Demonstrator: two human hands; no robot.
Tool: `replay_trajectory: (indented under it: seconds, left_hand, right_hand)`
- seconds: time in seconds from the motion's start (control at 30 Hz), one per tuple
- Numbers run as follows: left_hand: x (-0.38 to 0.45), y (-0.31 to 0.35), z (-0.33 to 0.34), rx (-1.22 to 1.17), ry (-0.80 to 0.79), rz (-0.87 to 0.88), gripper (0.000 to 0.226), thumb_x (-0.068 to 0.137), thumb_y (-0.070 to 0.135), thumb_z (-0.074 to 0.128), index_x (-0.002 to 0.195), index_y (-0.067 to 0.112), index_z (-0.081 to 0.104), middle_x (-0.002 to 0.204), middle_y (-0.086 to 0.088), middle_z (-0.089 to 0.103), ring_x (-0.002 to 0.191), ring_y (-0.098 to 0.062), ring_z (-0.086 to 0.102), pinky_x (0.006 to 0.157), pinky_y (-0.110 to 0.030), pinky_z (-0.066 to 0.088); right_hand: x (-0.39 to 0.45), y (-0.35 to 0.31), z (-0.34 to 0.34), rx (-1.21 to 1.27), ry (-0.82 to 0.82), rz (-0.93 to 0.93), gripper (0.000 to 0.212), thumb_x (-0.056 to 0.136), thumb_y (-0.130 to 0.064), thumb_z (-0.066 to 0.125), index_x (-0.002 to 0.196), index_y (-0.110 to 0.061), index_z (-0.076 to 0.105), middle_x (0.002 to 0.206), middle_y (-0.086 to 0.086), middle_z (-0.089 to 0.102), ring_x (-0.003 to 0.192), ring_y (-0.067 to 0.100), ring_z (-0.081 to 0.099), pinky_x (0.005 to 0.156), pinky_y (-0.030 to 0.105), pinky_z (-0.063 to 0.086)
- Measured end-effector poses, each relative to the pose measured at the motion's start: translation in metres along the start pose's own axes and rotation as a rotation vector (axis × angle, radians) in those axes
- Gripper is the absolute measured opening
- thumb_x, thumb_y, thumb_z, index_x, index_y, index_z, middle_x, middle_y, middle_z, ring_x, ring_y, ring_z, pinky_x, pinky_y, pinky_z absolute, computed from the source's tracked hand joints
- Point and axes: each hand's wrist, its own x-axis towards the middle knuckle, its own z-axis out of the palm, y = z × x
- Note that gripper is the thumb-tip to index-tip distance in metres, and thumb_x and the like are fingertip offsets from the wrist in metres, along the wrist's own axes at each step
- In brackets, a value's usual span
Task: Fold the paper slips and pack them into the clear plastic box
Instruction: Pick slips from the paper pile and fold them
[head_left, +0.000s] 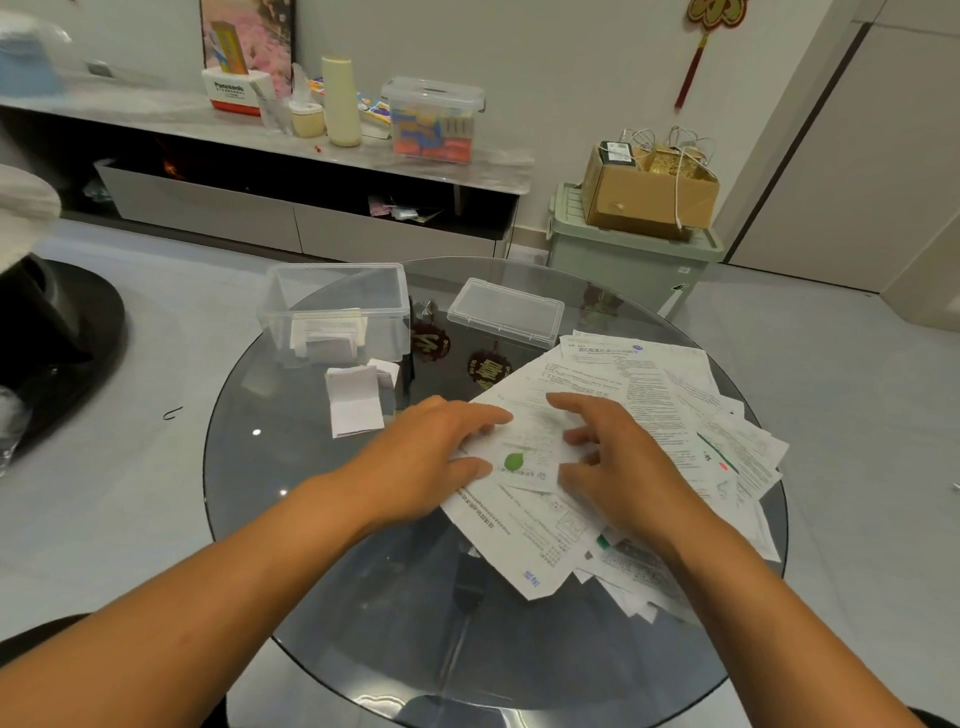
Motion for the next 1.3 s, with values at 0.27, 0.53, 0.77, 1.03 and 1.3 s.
replay_trajectory:
  seconds: [0.27, 0.53, 0.77, 1.03, 1.3]
  left_hand:
    - [0.004, 0.007, -0.004, -0.307, -0.087, -0.044, 0.076, 0.081, 0.053, 0.078, 0.145, 0.056, 0.037, 0.112, 0.03, 0.051, 0.098, 0.01, 0.053, 0.079, -0.017, 0.052]
    - [0.006, 0.0, 0.0, -0.302, -0.048, -0.122, 0.071, 0.083, 0.044, 0.079, 0.14, 0.053, 0.037, 0.103, 0.021, 0.06, 0.086, -0.006, 0.063, 0.073, -0.022, 0.055]
    - [0.013, 0.009, 0.02, -0.151, 0.097, -0.146, 0.066, 0.09, 0.041, 0.072, 0.142, 0.049, 0.032, 0.096, 0.018, 0.056, 0.077, -0.009, 0.058, 0.064, -0.02, 0.047]
    - [0.013, 0.001, 0.016, -0.089, 0.03, -0.072, 0.036, 0.092, 0.043, 0.069, 0.126, 0.048, 0.057, 0.112, 0.017, 0.044, 0.09, -0.006, 0.05, 0.083, -0.026, 0.044]
    - [0.015, 0.003, 0.011, -0.122, 0.003, -0.067, 0.051, 0.089, 0.037, 0.074, 0.133, 0.048, 0.051, 0.109, 0.02, 0.051, 0.087, -0.006, 0.051, 0.087, -0.032, 0.046]
  right_hand:
    - [0.007, 0.002, 0.016, 0.122, 0.116, -0.027, 0.007, 0.092, -0.031, 0.075, 0.097, -0.036, 0.074, 0.098, -0.016, 0.071, 0.086, 0.004, 0.065, 0.08, 0.033, 0.054]
    - [0.0, -0.006, 0.006, 0.224, -0.078, 0.092, 0.016, 0.092, -0.034, 0.076, 0.105, -0.034, 0.069, 0.086, -0.005, 0.075, 0.08, 0.017, 0.073, 0.083, 0.05, 0.061]
    - [0.004, -0.008, 0.023, -0.003, 0.07, 0.11, 0.091, 0.077, -0.047, 0.085, 0.146, -0.053, 0.026, 0.127, -0.02, 0.042, 0.112, 0.009, 0.054, 0.095, 0.036, 0.053]
    - [0.001, -0.008, 0.007, 0.079, 0.088, 0.194, 0.058, 0.096, -0.046, 0.067, 0.146, -0.043, 0.036, 0.097, -0.012, 0.067, 0.093, 0.008, 0.063, 0.081, 0.031, 0.051]
    - [-0.001, -0.012, 0.01, 0.271, 0.068, 0.034, 0.052, 0.104, -0.024, 0.055, 0.146, -0.049, 0.036, 0.094, -0.026, 0.075, 0.097, -0.003, 0.065, 0.089, 0.024, 0.046]
